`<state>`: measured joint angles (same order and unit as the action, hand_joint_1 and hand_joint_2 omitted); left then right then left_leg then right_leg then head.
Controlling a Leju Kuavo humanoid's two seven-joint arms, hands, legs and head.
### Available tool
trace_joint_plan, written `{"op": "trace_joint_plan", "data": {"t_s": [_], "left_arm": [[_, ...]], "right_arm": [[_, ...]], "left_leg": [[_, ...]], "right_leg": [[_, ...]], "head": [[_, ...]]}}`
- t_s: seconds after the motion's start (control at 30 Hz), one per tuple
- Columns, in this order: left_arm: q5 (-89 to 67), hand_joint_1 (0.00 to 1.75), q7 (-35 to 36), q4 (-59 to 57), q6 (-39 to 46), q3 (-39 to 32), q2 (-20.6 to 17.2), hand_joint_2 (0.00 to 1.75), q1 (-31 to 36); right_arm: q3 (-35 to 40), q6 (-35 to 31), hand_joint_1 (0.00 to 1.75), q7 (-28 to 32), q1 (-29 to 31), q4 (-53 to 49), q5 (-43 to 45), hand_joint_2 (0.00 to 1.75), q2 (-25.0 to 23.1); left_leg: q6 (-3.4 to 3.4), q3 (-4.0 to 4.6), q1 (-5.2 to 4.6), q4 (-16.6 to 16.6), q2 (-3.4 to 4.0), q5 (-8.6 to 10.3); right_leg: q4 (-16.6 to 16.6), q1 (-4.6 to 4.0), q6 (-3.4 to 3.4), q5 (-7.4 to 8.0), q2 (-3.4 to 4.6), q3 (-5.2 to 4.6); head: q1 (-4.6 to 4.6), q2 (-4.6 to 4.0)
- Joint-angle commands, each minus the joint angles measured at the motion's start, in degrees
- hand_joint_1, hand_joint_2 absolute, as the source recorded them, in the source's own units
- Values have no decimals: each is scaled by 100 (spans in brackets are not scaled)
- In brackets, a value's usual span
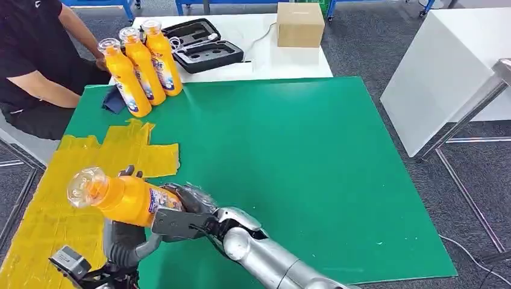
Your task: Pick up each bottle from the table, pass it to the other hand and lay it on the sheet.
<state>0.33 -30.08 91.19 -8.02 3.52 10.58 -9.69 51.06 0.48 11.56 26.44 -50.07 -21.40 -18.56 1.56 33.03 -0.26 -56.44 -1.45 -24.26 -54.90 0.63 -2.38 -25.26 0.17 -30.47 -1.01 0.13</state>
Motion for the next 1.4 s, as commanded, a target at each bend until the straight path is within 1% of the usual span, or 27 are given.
{"op": "trace_joint_plan", "data": {"t_s": [0.03, 0.13, 0.2, 0.23, 0.27, 0.3, 0.33, 0.37, 0.53, 0.63, 0.67, 0.8, 1.4], "left_arm": [[-712, 0, 211, -1208, 236, -48, -211, 175, 732], [-847, 0, 39, -1373, 152, -266, -206, 175, 712], [-875, 0, 42, -1321, 145, -327, -171, 175, 659], [-904, 0, 38, -1294, 132, -353, -150, 175, 633], [-932, 0, 38, -1274, 128, -366, -138, 175, 615], [-943, 0, 39, -1270, 128, -375, -128, 175, 604], [-956, 0, 42, -1264, 132, -388, -122, 175, 600], [-1009, 0, 52, -1268, 149, -406, -120, 175, 596], [-1426, 0, 52, -1428, 292, -403, -188, 175, 629], [-1389, 0, -38, -1418, 252, -484, -121, 175, 625], [-1354, 175, -72, -1396, 228, -502, -105, 175, 617], [-1179, 175, -224, -1232, 50, -562, -54, 175, 535], [-1092, 175, -274, -1172, -20, -610, -27, 175, 506]], "right_arm": [[1270, 210, 175, 208, -236, -811, -200, 175, 378], [1335, 254, 175, 141, -290, -1175, -179, 175, 520], [1383, 255, 175, 143, -331, -1409, -181, 175, 626], [1417, 262, 175, 145, -341, -1488, -184, 175, 669], [1442, 268, 175, 148, -345, -1540, -188, 175, 699], [1453, 267, 175, 148, -351, -1563, -188, 175, 714], [1465, 270, 175, 149, -354, -1597, -190, 175, 730], [1485, 270, 175, 150, -350, -1649, -190, 175, 755], [1443, 284, 175, 156, -278, -1876, -117, 175, 874], [1385, 318, 175, 136, -248, -1915, -85, 175, 913], [1387, 320, 175, 135, -256, -1905, -86, 175, 909], [1419, 320, 175, 135, -267, -1830, -91, 175, 896], [1402, 316, 175, 128, -261, -1804, -89, 175, 899]], "left_leg": [[-8, -14, 8, 7, -10, -2], [-7, -16, 6, 9, -11, -2], [-6, -18, 3, 10, 8, -4], [-10, -14, 16, -1, 21, -11], [-13, -10, 15, 3, -5, -8], [-6, -4, 3, 2, -2, -5], [-10, -3, 16, -2, 1, -9], [-6, -3, 4, 4, 4, -5], [-14, -11, 10, 2, 5, -12], [-8, -1, 4, 2, 4, -5], [-11, -5, 9, 0, 9, -9], [-8, -2, 4, 3, 7, -6], [-9, -2, 6, 2, 8, -7]], "right_leg": [[13, -9, 6, -6, -20, 24], [14, -7, 5, -6, -19, 26], [12, -4, 4, -3, 1, 24], [11, -17, 7, -3, 12, 19], [8, -15, 11, -11, -17, 27], [6, -5, 4, -6, -8, 14], [12, -17, 7, -5, -5, 20], [5, -4, 4, -5, 1, 14], [9, -13, 10, -10, -5, 26], [6, -6, 7, -4, 2, 12], [6, -12, 9, -6, 2, 18], [5, -5, 6, -4, 4, 11], [6, -7, 7, -5, 4, 13]], "head": [[0, 0], [2, 0], [2, 0], [9, 0], [0, 0], [-2, 0], [7, 0], [-2, 0], [0, 0], [0, 0], [0, 0], [0, 0], [0, 0]]}}
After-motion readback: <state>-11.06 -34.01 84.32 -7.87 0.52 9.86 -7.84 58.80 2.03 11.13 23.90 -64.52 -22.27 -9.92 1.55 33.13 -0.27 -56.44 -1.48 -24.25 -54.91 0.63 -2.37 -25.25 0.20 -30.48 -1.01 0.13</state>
